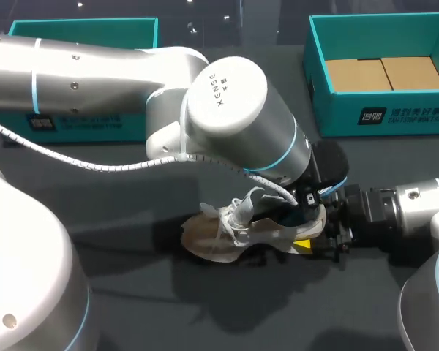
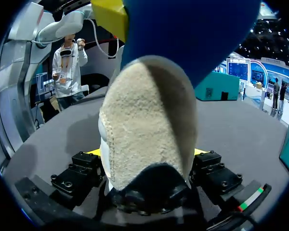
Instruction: Take the shoe out of the shoebox, open the shoe tongue, remove and reinsert the insole, then place the shoe into the shoebox
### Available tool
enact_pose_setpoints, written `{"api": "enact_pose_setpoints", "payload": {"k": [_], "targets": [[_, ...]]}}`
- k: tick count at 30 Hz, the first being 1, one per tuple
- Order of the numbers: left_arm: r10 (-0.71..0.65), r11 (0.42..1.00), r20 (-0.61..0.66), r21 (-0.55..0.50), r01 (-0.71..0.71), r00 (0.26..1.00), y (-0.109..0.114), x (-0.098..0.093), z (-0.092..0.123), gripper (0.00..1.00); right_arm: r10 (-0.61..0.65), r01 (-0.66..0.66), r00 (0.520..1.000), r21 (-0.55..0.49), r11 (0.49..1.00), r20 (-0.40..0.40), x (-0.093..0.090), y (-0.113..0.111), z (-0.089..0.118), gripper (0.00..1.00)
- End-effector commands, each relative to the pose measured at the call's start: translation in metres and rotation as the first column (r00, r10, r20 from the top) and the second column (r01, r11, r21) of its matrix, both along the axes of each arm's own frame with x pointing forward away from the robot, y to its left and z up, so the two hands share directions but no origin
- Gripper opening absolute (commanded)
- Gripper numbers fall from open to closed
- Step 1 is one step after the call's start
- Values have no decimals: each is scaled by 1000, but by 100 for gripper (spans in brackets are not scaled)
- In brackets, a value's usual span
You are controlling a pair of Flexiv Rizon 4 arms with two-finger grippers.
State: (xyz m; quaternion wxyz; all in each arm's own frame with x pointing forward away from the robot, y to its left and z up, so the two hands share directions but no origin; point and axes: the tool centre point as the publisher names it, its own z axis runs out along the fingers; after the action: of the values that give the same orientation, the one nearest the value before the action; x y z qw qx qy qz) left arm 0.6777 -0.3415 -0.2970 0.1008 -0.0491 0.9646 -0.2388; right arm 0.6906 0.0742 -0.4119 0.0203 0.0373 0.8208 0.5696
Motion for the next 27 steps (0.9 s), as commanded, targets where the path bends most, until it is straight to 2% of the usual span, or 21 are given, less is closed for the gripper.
{"api": "enact_pose_setpoints", "payload": {"k": [1, 5, 9, 18, 27], "targets": [[47, 999, 66, 3, -47, 997, 0, -9, -1, 18, 0, 0, 1000, -5, 1000, -1, -1, 1, 0, 0], [71, 997, 81, -1, -71, 994, 6, -11, -4, 34, 0, 0, 1000, -5, 1000, -1, -1, 1, 0, 0], [108, 994, 100, -10, -107, 989, 14, -10, -8, 40, 0, 0, 1000, -5, 1000, -1, -1, 1, 0, 0], [168, 985, 149, -71, -159, 974, 25, -6, -16, 42, 0, 0, 1000, -5, 1000, -1, -1, 1, 0, 0], [202, 975, 208, -140, -175, 957, 23, -9, -24, 47, 0, 0, 1000, -5, 1000, -1, -1, 1, 0, 0]]}}
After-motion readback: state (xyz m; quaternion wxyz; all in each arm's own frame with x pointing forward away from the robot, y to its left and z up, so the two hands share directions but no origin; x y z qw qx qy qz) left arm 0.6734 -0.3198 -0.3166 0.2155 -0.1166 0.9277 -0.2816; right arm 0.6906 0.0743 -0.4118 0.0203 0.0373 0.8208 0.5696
